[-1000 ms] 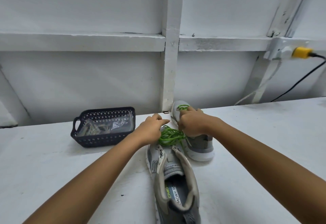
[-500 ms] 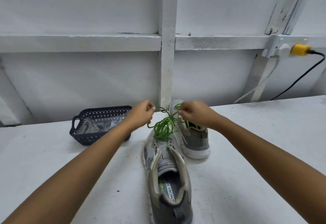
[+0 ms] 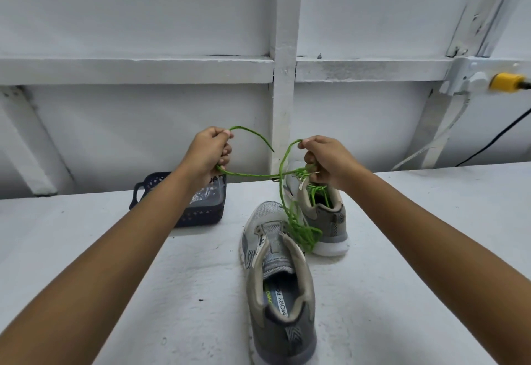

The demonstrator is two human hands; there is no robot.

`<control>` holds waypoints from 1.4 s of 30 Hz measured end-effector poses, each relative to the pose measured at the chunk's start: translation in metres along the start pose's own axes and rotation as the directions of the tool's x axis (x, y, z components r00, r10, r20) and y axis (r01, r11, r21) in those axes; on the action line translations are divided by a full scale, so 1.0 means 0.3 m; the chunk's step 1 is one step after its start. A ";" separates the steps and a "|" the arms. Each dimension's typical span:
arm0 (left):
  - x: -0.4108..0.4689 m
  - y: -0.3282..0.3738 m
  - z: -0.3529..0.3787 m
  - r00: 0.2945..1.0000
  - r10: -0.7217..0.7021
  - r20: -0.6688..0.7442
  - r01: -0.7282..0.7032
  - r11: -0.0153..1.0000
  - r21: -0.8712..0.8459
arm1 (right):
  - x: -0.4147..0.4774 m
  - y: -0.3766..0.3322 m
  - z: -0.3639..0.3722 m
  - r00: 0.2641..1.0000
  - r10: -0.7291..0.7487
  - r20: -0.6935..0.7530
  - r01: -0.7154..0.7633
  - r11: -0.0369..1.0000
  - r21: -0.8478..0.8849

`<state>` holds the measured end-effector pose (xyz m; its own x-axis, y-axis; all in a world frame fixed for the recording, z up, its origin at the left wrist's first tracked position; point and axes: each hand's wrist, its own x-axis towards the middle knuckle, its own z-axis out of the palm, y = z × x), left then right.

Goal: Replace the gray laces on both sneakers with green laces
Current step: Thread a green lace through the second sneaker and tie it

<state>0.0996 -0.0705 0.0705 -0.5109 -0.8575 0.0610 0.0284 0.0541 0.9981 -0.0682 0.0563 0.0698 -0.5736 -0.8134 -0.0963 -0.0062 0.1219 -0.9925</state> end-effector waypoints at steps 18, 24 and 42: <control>-0.055 -0.059 -0.047 1.000 -0.013 -0.014 0.017 0.932 0.363 | 0.031 0.156 0.087 0.973 0.143 0.183 0.108 0.420 -0.901; -0.067 -0.067 -0.056 1.000 -0.012 -0.014 0.016 0.928 0.371 | 0.042 0.217 0.149 0.983 0.084 0.162 0.141 0.215 -0.966; -0.087 -0.110 -0.045 0.999 -0.032 0.038 0.008 0.868 0.496 | -0.060 0.058 0.015 0.905 0.222 0.362 0.140 0.648 -0.748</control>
<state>0.1235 -0.0567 0.0359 -0.5441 -0.8385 0.0293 -0.4060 0.2936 0.8654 -0.0543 0.0706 0.0539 -0.2241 -0.9153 -0.3348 -0.6973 0.3906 -0.6011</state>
